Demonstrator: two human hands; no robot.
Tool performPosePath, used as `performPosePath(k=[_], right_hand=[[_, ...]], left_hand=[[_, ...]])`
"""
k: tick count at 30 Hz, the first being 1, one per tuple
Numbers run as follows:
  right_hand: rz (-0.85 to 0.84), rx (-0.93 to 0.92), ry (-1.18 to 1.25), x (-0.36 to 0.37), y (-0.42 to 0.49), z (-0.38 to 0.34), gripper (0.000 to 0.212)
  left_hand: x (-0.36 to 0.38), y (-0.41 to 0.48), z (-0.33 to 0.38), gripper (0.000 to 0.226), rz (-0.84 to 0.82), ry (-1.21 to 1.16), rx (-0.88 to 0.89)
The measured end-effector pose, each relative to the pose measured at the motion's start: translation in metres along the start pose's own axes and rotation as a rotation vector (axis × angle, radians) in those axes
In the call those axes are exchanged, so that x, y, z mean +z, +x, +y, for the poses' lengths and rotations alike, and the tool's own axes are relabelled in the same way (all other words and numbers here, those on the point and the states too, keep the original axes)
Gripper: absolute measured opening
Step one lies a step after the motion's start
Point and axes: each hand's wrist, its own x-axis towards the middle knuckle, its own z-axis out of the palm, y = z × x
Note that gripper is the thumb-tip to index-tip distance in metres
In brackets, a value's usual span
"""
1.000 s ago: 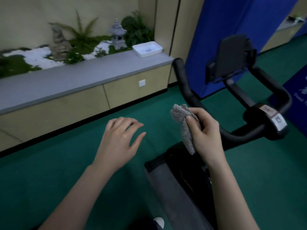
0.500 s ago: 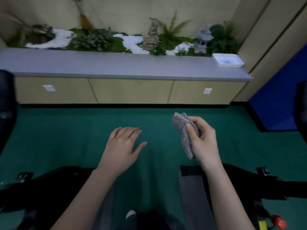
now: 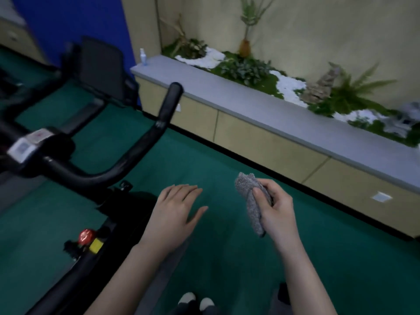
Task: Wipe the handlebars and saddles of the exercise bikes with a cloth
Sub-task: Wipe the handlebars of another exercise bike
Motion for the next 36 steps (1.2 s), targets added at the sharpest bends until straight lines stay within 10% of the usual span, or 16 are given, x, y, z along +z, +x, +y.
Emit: performPosePath(k=[17, 36], right_hand=[[-0.493, -0.093, 0.128, 0.079, 0.009, -0.011, 0.024], [-0.040, -0.045, 0.222, 0.212, -0.033, -0.066, 0.032]], left_hand=[[-0.053, -0.077, -0.017, 0.050, 0.271, 0.086, -0.430], [-0.123, -0.070, -0.172, 0.046, 0.318, 0.024, -0.124]])
